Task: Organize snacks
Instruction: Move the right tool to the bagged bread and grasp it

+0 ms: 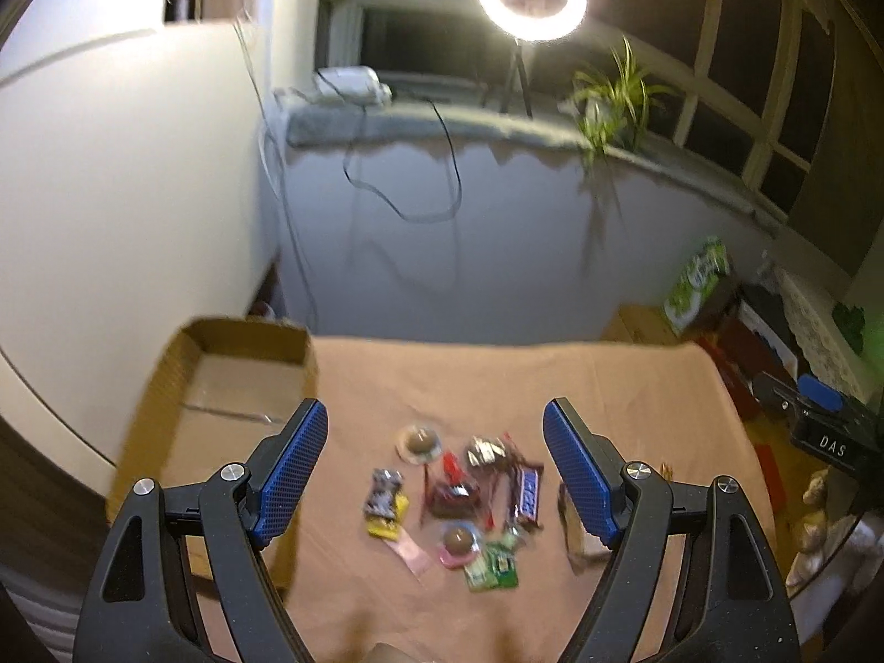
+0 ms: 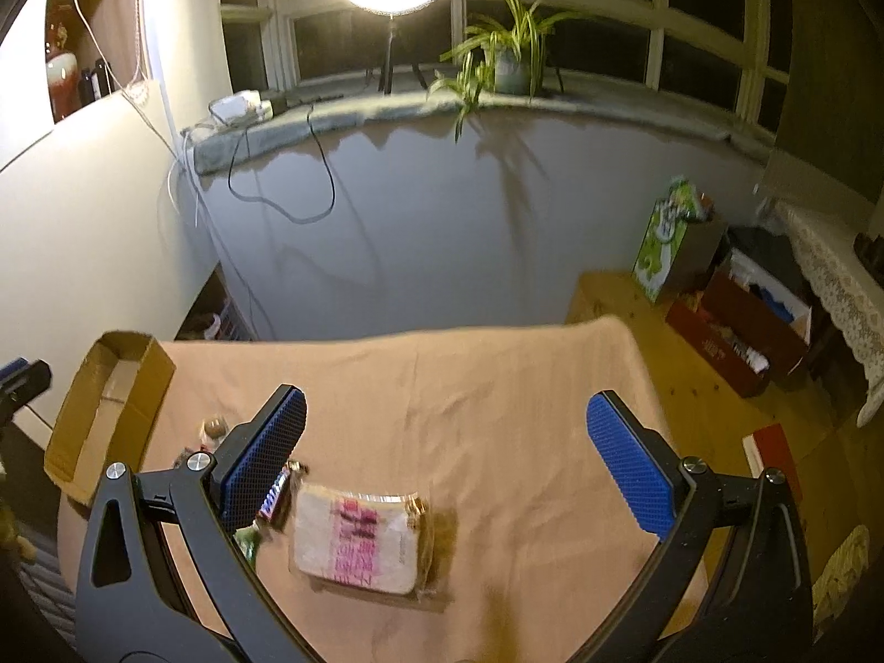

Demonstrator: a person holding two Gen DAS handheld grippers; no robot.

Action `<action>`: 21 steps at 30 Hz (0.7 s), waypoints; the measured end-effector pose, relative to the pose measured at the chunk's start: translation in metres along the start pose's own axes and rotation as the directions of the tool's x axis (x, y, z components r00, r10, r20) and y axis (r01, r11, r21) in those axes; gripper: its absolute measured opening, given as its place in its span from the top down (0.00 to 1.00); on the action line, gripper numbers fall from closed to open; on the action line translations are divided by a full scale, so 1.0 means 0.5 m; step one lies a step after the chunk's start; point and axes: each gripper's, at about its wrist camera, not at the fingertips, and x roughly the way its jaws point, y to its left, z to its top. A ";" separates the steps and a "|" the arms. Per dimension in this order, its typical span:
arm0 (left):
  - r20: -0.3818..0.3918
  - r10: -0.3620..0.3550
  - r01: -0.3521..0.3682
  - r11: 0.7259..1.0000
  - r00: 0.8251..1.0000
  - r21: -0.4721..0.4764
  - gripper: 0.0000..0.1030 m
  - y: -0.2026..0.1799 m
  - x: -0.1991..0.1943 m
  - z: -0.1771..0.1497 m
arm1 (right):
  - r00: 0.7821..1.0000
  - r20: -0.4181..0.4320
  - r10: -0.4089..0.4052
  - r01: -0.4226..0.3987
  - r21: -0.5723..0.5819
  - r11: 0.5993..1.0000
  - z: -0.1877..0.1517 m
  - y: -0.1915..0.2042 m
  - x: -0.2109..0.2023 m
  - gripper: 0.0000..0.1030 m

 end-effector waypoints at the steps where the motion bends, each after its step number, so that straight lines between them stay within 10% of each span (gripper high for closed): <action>1: -0.021 -0.017 0.017 1.000 1.000 0.002 0.22 -0.004 0.008 -0.005 | 1.000 -0.011 0.005 -0.005 0.002 1.000 -0.001 -0.004 0.005 0.00; 11: -0.247 -0.196 0.193 0.980 0.949 -0.037 0.24 -0.045 0.106 -0.063 | 0.966 -0.217 0.140 -0.131 0.053 0.990 -0.063 -0.036 0.093 0.00; 21: -0.437 -0.354 0.354 0.931 0.827 -0.084 0.40 -0.123 0.192 -0.129 | 0.887 -0.358 0.292 -0.256 0.147 0.956 -0.124 -0.046 0.175 0.00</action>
